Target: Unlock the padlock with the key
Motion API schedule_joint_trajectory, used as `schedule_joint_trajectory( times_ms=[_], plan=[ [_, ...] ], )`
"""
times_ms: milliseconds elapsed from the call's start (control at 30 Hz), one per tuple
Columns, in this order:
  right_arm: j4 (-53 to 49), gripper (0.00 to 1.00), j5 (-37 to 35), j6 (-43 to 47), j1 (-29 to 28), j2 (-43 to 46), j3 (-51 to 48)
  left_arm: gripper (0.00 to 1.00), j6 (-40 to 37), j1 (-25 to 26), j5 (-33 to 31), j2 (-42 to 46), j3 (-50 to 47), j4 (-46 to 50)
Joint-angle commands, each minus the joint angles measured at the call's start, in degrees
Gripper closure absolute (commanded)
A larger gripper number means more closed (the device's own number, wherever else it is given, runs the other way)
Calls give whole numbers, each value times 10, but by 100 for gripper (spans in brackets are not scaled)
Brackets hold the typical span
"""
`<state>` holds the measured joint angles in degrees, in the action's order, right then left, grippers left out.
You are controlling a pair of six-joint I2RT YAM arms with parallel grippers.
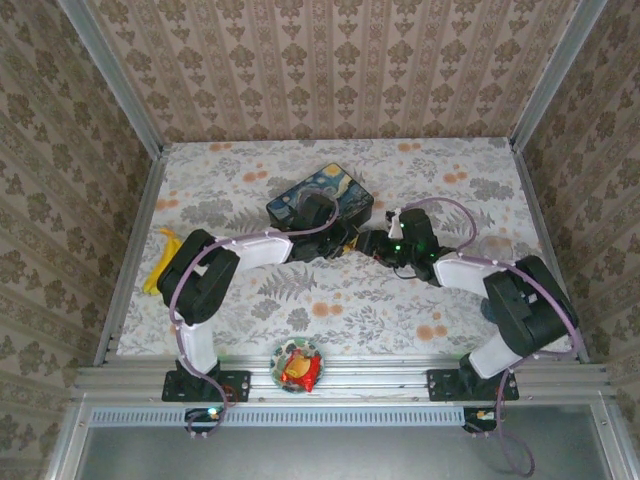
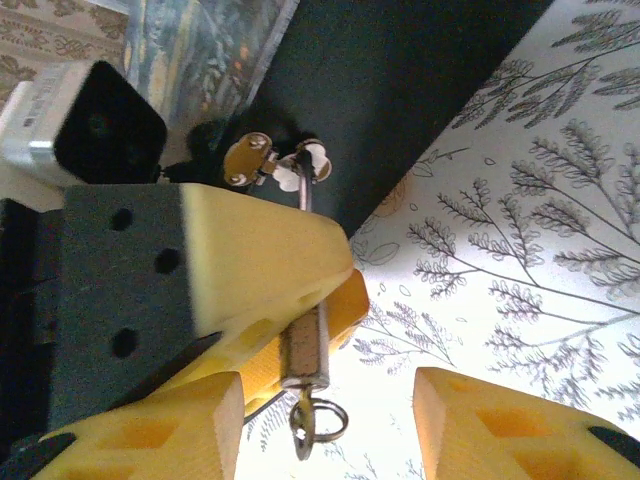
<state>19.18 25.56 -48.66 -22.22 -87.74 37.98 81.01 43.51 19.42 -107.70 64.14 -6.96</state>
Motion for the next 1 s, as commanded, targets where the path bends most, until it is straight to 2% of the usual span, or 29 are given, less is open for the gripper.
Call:
schedule_joint_trajectory(
  times_ms=[0,300,567,967],
  plan=[
    [0,50,-33,24,-8,51,-8,100,26,26,95,-5,-26,38],
    [-24,59,-64,11,-43,78,-16,100,29,20,97,-7,-39,33],
    [-36,68,-89,-1,-45,76,-21,100,28,19,98,-8,-39,32],
    [-25,70,-88,-21,-54,66,-38,100,32,19,99,-10,-37,28]
  ],
)
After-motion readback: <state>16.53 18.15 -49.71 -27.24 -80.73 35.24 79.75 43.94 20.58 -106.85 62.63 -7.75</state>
